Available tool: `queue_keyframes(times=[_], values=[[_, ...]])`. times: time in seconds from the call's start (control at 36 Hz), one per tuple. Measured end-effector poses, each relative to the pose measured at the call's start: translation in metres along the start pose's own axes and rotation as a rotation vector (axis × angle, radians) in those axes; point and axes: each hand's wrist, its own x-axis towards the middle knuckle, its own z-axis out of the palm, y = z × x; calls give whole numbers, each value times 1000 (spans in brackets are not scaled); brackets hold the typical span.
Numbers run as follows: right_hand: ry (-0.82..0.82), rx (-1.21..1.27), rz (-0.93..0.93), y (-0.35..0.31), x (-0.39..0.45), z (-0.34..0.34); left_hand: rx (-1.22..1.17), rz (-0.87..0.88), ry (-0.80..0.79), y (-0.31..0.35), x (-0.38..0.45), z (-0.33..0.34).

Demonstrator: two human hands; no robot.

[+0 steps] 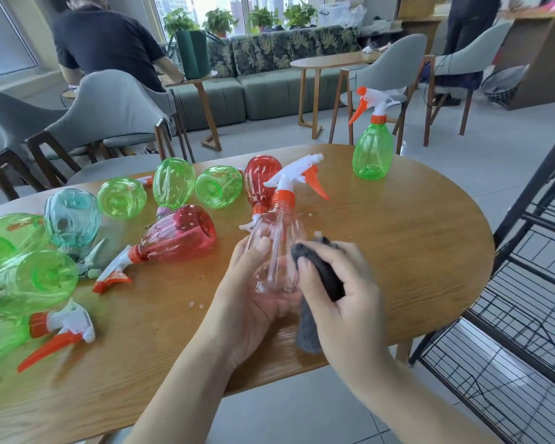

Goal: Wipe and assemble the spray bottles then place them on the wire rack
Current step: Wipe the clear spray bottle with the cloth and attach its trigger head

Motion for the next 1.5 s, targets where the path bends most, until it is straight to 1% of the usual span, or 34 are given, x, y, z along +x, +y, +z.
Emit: queue_keyframes(times=[0.17,0.28,0.33,0.42,0.5,0.56,0.61,0.69,0.78,0.89,1.03,1.11,1.25,1.39,1.5], values=[[-37,8,-91,1,-11,1,-157,-1,30,5,0,2],[-27,-95,-206,3,-10,4,-129,6,56,4,1,3],[-29,-163,-298,5,-10,8,-124,10,75,2,2,1],[-34,-296,-443,5,-11,12,-132,-35,53,-2,2,-4],[-78,-361,-524,6,-13,14,-129,-70,51,2,-1,-4],[-92,-379,-550,9,-14,12,-174,-84,-8,4,-3,-3],[-101,-356,-549,11,-13,8,-218,-71,-54,5,-2,-2],[-99,-275,-525,13,-8,0,-238,-27,-55,5,0,0],[-71,-192,-414,12,3,-5,-233,3,-73,6,1,1],[-103,-112,-267,8,19,-7,-184,-53,-103,6,0,-2],[-86,3,-38,5,38,-13,-178,-77,-145,5,-3,3],[-64,37,45,6,43,-16,-171,-101,-139,5,-5,6],[-22,44,27,5,27,-11,-154,-77,-135,3,-6,3],[-49,37,-33,5,19,-8,-107,-65,-101,7,-5,2],[-33,41,-5,4,32,-13,-48,-100,-84,7,-5,7]])
